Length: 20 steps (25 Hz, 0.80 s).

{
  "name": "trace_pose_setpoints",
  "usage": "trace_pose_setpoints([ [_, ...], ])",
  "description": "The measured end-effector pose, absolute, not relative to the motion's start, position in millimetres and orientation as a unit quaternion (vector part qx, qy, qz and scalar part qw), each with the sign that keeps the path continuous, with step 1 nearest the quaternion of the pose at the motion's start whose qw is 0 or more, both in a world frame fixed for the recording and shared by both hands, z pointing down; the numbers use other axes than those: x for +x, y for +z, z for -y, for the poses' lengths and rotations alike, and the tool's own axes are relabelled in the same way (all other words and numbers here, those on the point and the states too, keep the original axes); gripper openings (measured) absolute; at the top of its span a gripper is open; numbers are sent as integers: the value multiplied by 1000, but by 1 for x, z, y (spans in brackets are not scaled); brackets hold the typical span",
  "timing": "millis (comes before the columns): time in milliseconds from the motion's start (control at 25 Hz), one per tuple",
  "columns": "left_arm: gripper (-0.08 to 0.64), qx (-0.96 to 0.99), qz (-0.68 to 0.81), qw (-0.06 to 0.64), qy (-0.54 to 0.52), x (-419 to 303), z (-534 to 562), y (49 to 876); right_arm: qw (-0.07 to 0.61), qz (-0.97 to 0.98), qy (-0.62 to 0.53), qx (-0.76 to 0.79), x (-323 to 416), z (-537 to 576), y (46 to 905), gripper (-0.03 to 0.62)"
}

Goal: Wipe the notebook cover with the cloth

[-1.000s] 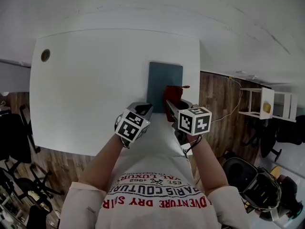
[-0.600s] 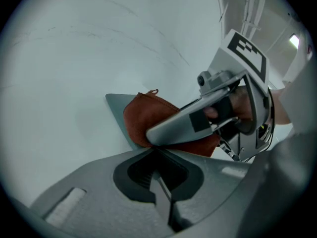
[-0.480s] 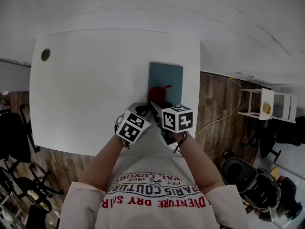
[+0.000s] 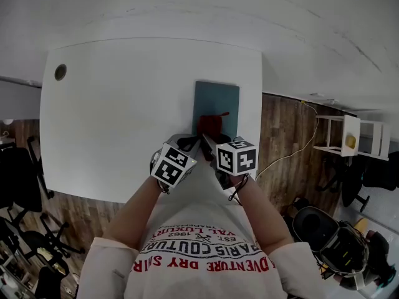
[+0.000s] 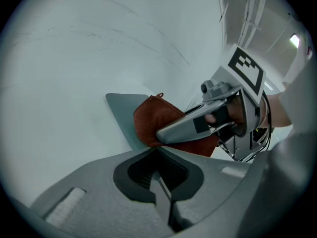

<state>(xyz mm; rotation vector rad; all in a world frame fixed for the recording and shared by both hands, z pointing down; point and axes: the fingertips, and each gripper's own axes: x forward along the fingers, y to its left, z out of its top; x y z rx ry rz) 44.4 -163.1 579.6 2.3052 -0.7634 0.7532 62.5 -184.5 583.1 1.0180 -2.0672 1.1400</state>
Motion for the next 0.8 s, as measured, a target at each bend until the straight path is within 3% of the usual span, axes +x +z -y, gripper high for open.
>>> trace_pose_setpoints([
  [800, 9, 867, 294, 284, 284, 45, 163, 580, 253, 739, 447, 436, 143, 177, 586, 77],
])
